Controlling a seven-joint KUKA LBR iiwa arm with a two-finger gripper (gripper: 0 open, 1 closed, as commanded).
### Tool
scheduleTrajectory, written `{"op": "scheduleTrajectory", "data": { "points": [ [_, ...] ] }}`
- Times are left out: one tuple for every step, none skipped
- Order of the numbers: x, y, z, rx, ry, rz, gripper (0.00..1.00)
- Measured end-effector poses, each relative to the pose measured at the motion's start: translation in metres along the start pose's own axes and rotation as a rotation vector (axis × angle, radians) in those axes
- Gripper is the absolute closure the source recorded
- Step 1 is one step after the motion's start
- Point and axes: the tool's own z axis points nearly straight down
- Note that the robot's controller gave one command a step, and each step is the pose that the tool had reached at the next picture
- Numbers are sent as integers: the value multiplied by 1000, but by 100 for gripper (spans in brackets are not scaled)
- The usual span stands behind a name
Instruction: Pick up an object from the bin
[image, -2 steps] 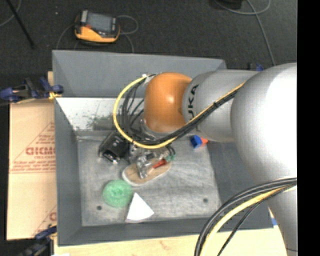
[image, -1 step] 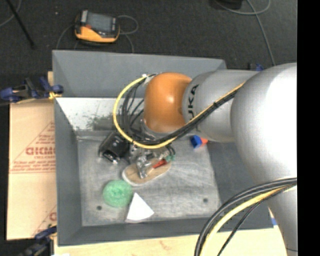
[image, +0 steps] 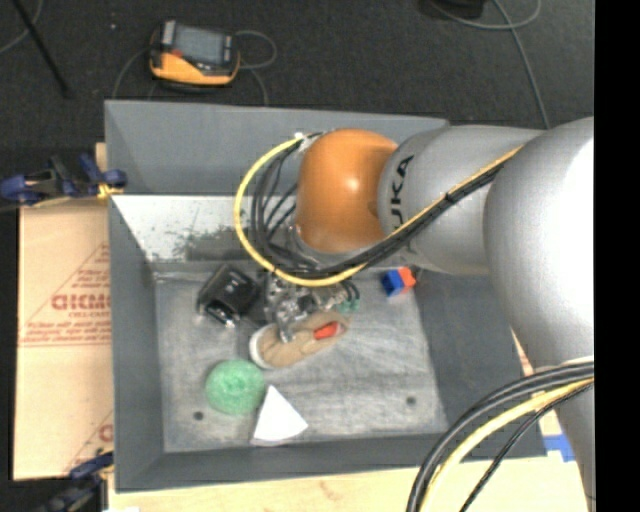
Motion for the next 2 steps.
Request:
{"op": "scheduleTrajectory", "data": {
  "points": [
    [-5, -1, -40, 3, -13, 10, 100],
    [14, 2, -130, 2, -7, -8, 100]
  ]
}}
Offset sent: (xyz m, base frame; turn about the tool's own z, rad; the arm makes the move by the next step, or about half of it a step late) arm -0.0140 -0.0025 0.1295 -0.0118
